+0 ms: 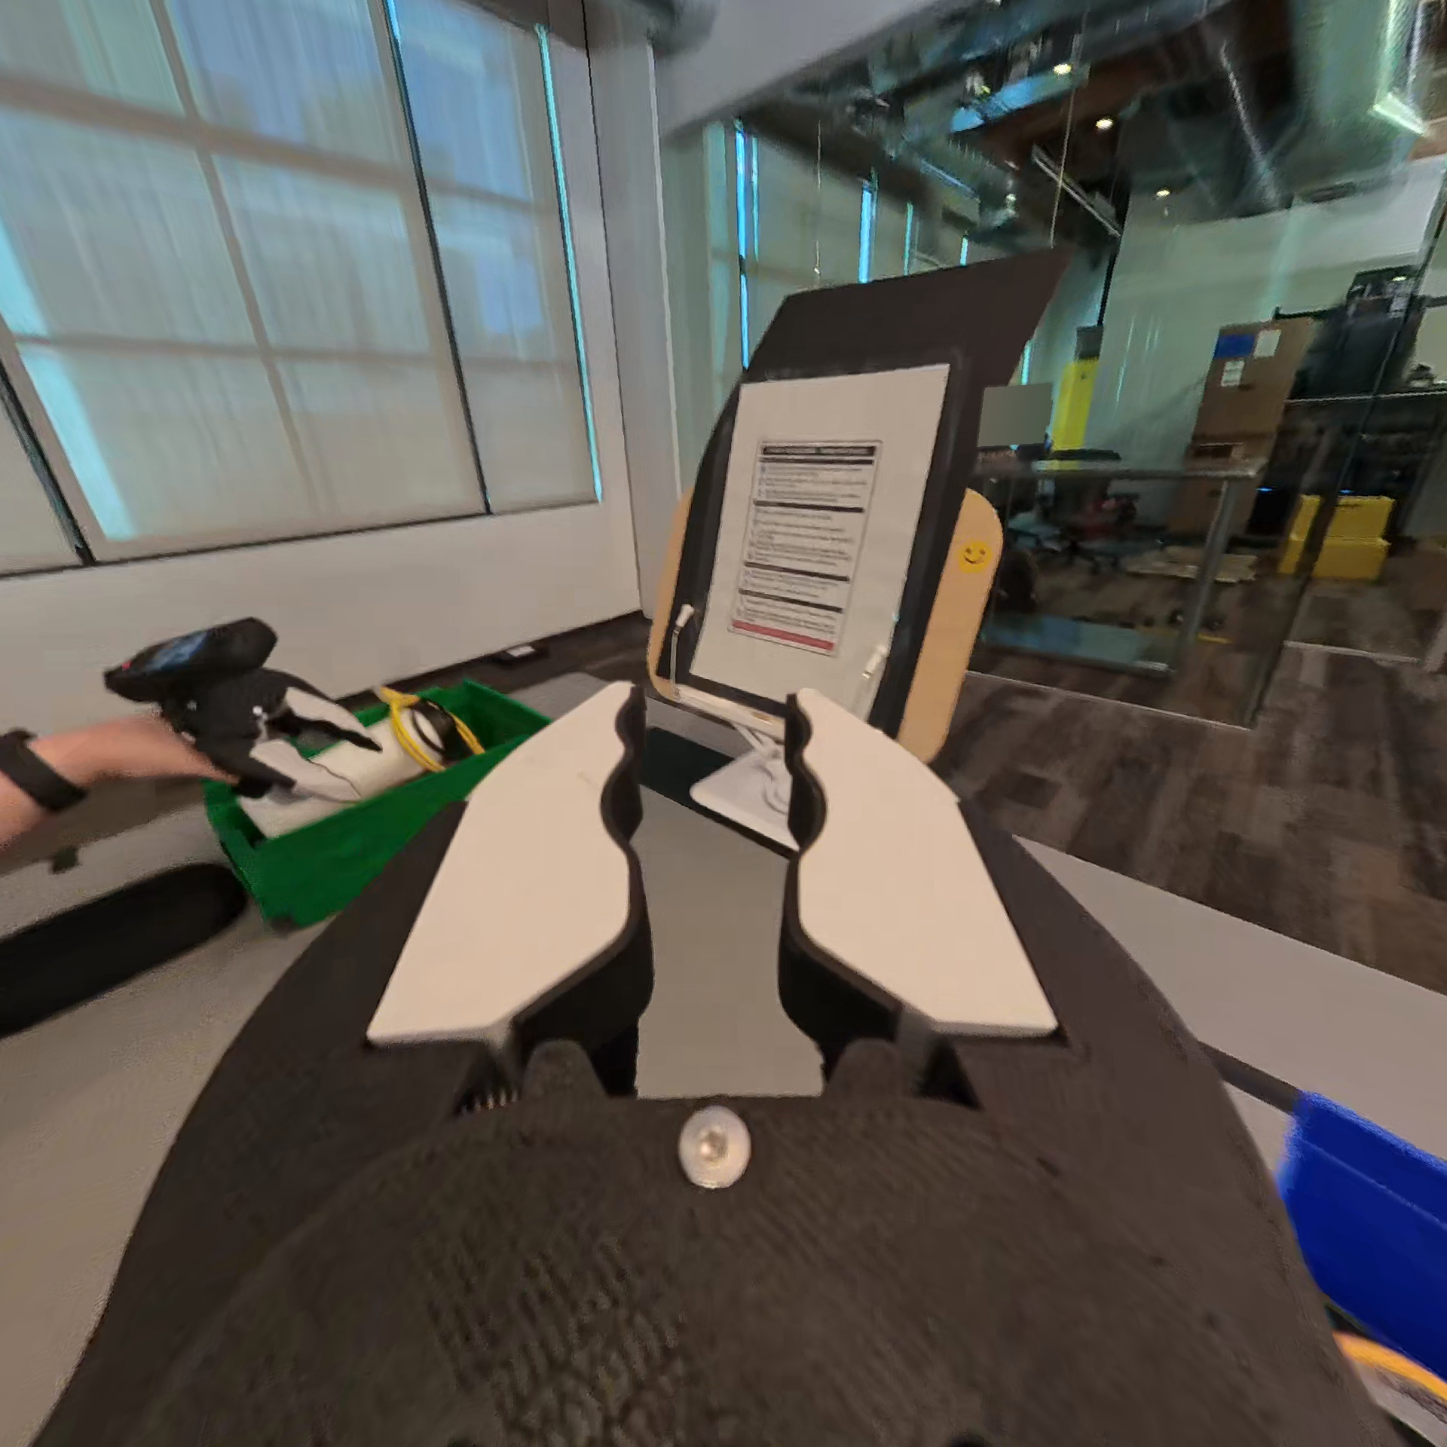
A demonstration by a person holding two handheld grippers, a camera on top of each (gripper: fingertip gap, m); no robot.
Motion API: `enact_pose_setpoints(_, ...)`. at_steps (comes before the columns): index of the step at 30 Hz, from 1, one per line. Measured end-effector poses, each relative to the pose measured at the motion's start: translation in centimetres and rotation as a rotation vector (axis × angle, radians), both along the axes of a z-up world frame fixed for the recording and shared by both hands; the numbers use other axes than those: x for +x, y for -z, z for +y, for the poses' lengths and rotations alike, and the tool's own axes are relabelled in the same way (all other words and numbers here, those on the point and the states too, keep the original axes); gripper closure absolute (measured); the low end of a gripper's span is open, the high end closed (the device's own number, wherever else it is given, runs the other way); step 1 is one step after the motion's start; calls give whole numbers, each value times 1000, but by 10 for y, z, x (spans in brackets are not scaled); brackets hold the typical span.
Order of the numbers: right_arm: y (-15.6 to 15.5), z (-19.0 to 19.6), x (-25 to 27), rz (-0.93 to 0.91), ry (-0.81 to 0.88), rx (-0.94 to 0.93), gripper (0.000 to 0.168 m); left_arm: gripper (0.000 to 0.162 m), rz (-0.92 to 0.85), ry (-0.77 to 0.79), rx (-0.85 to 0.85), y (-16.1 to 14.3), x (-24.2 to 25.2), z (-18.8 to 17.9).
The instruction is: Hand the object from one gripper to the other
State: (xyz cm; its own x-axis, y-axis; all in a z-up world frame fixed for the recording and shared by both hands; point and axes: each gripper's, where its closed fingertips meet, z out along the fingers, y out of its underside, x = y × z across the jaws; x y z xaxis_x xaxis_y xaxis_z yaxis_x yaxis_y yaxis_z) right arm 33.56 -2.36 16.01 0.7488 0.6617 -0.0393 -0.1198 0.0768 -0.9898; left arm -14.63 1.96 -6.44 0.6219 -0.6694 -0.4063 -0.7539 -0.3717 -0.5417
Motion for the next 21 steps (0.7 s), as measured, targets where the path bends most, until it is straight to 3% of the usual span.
enact_pose_setpoints(5,-17,-16,34,92,64,47,134,119,226,75,-91,26,-13,35)
enact_pose_setpoints(6,-21,-19,37,117,51,58,135,128,257,93,-125,31,-16,37)
enact_pose_setpoints(13,-17,-15,49,141,39,13,134,114,340,142,-243,52,-29,56)
enact_pose_setpoints(21,-8,-5,21,135,-75,-54,135,119,400,209,-264,75,-26,67)
